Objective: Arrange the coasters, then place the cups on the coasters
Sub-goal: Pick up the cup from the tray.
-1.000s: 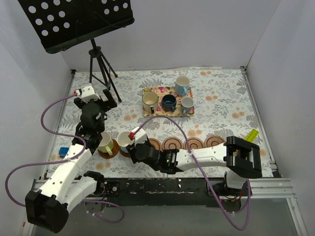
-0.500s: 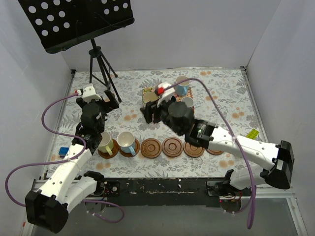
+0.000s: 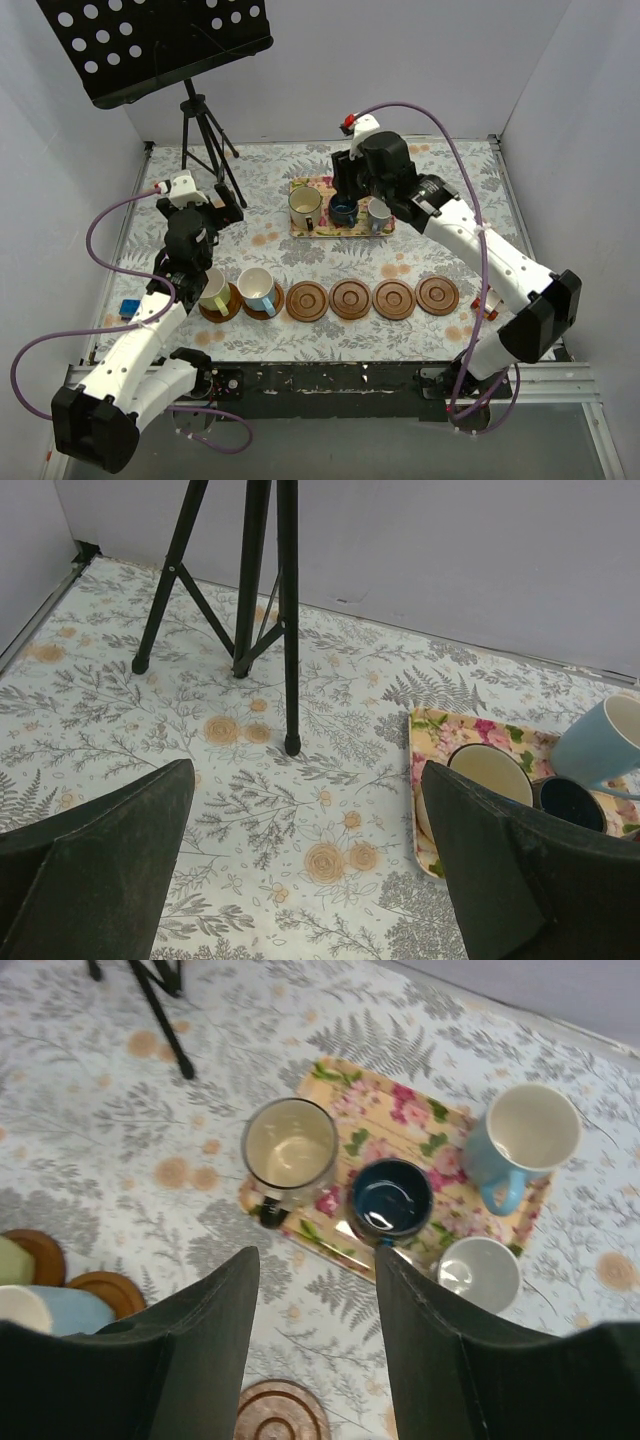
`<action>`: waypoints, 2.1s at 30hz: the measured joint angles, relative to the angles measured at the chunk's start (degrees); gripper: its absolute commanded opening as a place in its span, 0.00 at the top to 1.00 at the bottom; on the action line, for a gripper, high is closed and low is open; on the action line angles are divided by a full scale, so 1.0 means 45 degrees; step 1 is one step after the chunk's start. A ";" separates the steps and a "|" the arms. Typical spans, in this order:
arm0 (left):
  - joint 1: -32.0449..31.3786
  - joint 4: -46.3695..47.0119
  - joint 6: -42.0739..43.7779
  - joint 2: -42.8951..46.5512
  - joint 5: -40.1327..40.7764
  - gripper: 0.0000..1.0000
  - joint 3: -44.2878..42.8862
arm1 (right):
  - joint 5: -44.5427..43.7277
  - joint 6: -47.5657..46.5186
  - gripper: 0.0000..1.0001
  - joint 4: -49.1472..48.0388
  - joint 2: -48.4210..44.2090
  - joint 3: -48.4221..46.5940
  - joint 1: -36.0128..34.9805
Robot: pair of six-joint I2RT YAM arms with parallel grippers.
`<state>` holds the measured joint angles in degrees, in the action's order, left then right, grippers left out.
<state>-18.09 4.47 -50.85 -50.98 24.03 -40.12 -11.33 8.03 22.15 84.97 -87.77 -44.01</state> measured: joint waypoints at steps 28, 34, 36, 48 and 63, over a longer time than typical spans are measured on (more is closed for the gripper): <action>0.0000 -0.0151 -0.0364 -0.0486 -0.1195 0.02 -0.0029 | 0.3206 -0.3531 0.54 0.2307 0.8607 -0.6989 0.4726; 0.0000 -0.0155 -0.0379 -0.0486 -0.1268 0.02 -0.0029 | 0.3366 -0.4206 0.54 0.2477 0.8918 -0.7072 0.4779; 0.0000 -0.0160 -0.0384 -0.0486 -0.1307 0.02 -0.0029 | 0.3453 -0.4396 0.54 0.2472 0.9141 -0.7072 0.4779; 0.0000 -0.0223 -0.0418 -0.0554 -0.1443 0.02 -0.0029 | 0.3657 -0.5221 0.70 0.2448 1.0457 -0.7412 0.4779; 0.0000 -0.0233 -0.0423 -0.0865 -0.1511 0.02 -0.0087 | 0.3774 -0.6222 0.99 0.2152 1.0418 -0.7276 0.4770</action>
<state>-18.09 3.42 -52.75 -54.87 17.23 -40.51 5.65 -19.97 31.83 131.85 -120.51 -22.55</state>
